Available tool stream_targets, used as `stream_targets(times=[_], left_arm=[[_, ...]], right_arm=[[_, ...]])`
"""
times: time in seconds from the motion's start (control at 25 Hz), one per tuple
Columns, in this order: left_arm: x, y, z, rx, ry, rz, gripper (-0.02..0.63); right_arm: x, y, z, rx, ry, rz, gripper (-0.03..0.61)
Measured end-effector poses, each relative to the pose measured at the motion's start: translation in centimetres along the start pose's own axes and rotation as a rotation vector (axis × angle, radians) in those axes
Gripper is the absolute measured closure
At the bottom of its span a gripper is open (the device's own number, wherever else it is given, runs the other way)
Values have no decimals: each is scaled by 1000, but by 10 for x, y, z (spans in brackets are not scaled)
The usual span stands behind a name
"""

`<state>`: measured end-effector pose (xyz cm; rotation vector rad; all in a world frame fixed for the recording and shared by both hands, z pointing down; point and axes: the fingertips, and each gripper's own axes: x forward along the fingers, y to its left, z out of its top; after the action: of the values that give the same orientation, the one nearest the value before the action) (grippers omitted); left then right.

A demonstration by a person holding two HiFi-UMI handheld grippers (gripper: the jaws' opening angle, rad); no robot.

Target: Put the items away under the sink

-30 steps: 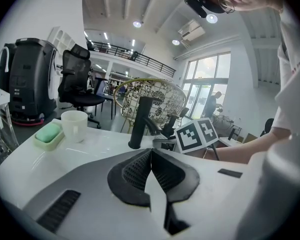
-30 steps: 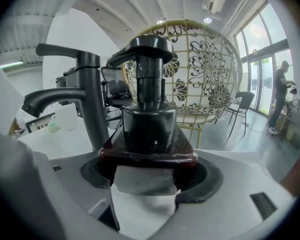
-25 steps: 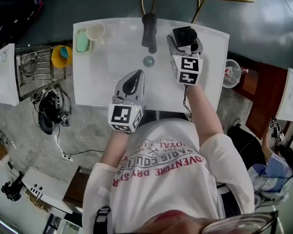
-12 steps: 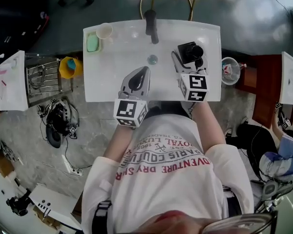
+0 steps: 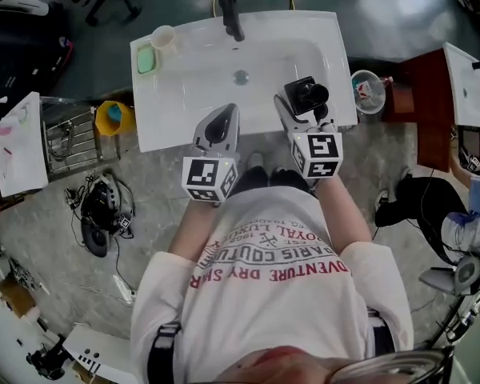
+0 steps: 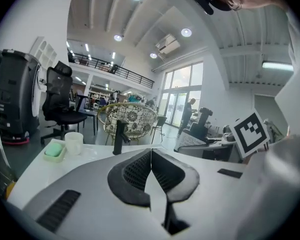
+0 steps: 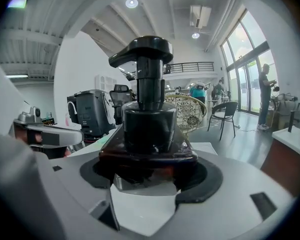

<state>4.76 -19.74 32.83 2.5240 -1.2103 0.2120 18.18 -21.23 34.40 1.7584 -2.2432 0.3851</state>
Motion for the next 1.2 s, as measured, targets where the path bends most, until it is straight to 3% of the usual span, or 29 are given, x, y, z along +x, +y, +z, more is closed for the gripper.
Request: stream_targets(times=[0.36,0.64,0.96,1.2], left_arm=[[-56,-62,-20,5,-41,26,591],[-141,-117,-62,-29,-57,101,591],[-224,-133,-117,-68,-28,206,591],[-243,-117,-148,-75,-30,238,591]], right_arm=[[-93,11,-25,-11,-15,39,212],[-176,40,-59,-33,-10,116,212],[-235,79,-118,-42,42,175,212],[-232,107,-159,-51,61,216,212]])
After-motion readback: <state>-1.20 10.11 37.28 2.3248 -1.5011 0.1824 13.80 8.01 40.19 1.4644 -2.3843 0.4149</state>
